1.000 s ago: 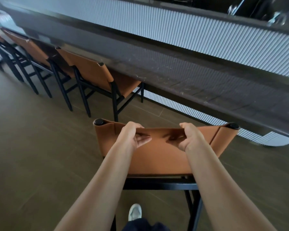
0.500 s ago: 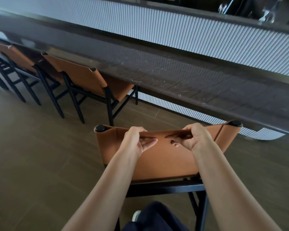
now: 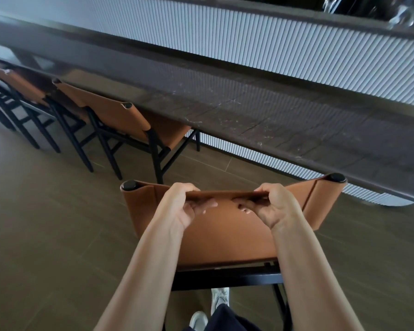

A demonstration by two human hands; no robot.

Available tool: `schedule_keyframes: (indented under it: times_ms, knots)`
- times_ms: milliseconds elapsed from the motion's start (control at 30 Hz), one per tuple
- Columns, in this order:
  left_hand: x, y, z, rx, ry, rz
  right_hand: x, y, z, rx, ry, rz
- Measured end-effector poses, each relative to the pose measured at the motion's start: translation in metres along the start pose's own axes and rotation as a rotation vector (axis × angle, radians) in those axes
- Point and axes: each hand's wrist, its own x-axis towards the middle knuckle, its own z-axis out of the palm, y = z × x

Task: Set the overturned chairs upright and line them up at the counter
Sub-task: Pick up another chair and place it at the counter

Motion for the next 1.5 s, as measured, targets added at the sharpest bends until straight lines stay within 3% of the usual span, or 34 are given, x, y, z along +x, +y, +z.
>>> schedule_keyframes:
  times_ms: [267,667,867,1033,1233,1500]
  knots:
    - [0.035,0.03,0.024,0.037,0.046,0.013,0.021,-0.03,0.015,0.079,-0.035,0.018]
    - [0.102,0.087,0.103,0.132,-0.06,0.097,0.071,-0.097,0.03,0.189,-0.014,-0.141]
    - [0.147,0.116,0.118,0.112,-0.134,0.08,0.112,-0.102,0.04,0.171,0.048,-0.151]
    - [0.183,0.126,0.131,0.116,-0.059,0.069,0.151,-0.097,0.044,0.083,0.127,-0.097]
    - [0.209,0.15,0.112,0.122,-0.082,0.04,0.184,-0.08,0.078,0.026,0.159,-0.028]
    - [0.23,0.174,0.127,0.174,-0.132,-0.007,0.192,-0.107,0.088,0.088,0.145,-0.084]
